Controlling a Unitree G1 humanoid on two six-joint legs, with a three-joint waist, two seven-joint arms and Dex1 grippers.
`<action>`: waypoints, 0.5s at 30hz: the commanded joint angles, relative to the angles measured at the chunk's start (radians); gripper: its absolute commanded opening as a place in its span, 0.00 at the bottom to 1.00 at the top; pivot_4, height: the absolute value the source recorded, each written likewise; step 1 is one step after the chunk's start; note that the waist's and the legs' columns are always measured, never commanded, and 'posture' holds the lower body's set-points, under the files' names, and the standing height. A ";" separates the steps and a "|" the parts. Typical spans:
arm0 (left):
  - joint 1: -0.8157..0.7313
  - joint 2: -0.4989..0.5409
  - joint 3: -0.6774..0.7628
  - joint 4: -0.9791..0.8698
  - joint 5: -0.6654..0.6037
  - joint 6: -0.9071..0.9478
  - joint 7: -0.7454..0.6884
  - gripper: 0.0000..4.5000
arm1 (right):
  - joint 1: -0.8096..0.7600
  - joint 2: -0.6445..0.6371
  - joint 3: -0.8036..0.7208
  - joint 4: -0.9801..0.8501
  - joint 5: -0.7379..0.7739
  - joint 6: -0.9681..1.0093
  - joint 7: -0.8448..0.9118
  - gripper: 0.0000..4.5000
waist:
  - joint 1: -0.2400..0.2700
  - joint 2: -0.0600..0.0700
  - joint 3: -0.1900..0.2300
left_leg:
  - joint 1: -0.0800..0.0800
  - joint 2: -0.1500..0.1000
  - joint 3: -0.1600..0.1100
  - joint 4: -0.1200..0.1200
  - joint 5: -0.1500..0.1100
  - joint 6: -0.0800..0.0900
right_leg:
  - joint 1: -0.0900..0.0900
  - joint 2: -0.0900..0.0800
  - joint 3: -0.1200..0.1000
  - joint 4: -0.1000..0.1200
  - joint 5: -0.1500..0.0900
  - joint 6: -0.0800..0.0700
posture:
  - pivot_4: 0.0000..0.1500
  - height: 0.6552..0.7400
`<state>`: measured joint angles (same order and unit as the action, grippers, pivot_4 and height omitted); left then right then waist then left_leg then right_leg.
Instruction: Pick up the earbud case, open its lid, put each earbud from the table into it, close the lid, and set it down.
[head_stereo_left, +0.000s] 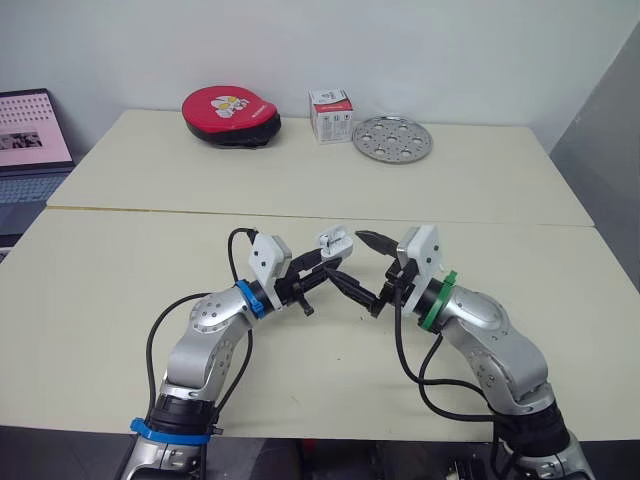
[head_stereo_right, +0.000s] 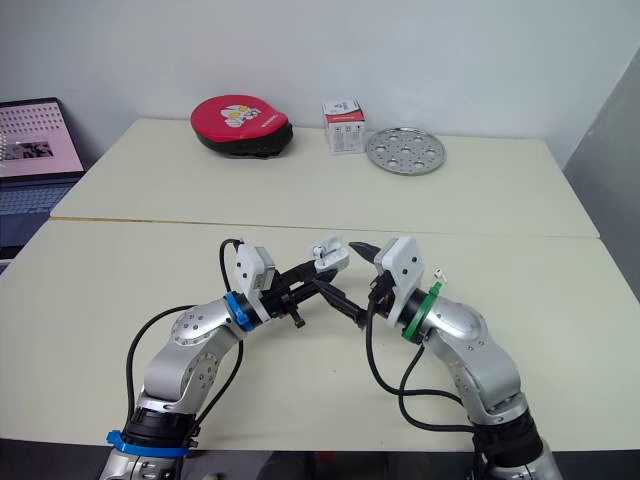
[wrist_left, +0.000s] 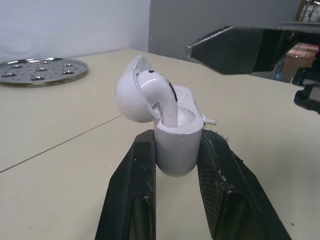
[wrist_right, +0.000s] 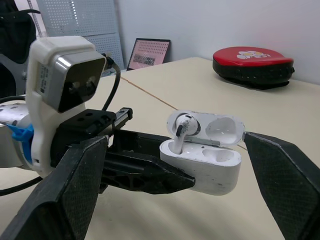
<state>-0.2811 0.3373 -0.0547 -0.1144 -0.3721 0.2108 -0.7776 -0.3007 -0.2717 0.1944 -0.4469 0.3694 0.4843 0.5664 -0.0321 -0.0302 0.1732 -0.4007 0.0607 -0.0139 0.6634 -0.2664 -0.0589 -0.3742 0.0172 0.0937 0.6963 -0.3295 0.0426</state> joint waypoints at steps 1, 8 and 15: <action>-0.019 -0.001 0.000 -0.024 -0.005 -0.024 -0.010 0.17 | -0.035 -0.015 -0.014 -0.059 0.027 0.021 0.007 1.00 | 0.000 0.000 0.000 | 0.000 0.000 0.000 0.000 0.000 0.000 | 0.000 0.000 0.000 0.000 0.000 0.000 | 1.00 1.00; -0.011 -0.002 -0.011 -0.028 0.002 -0.030 -0.016 0.17 | -0.113 -0.019 0.011 -0.068 0.030 0.091 -0.002 0.71 | 0.000 0.000 0.000 | 0.000 0.000 0.000 0.000 0.000 0.000 | 0.000 0.000 0.000 0.000 0.000 0.000 | 1.00 1.00; -0.011 0.000 -0.012 -0.030 0.002 -0.031 -0.017 0.17 | -0.155 -0.002 0.038 -0.051 -0.002 0.123 -0.025 0.13 | 0.000 0.000 0.000 | 0.000 0.000 0.000 0.000 0.000 0.000 | 0.000 0.000 0.000 -0.001 0.000 0.000 | 1.00 1.00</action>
<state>-0.2853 0.3374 -0.0724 -0.1125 -0.3708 0.2062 -0.7960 -0.4262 -0.2766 0.2301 -0.4694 0.3734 0.6119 0.5563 -0.0323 -0.0302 0.1733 -0.4009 0.0607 -0.0139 0.6632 -0.2664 -0.0589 -0.3744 0.0170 0.0938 0.6957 -0.3295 0.0426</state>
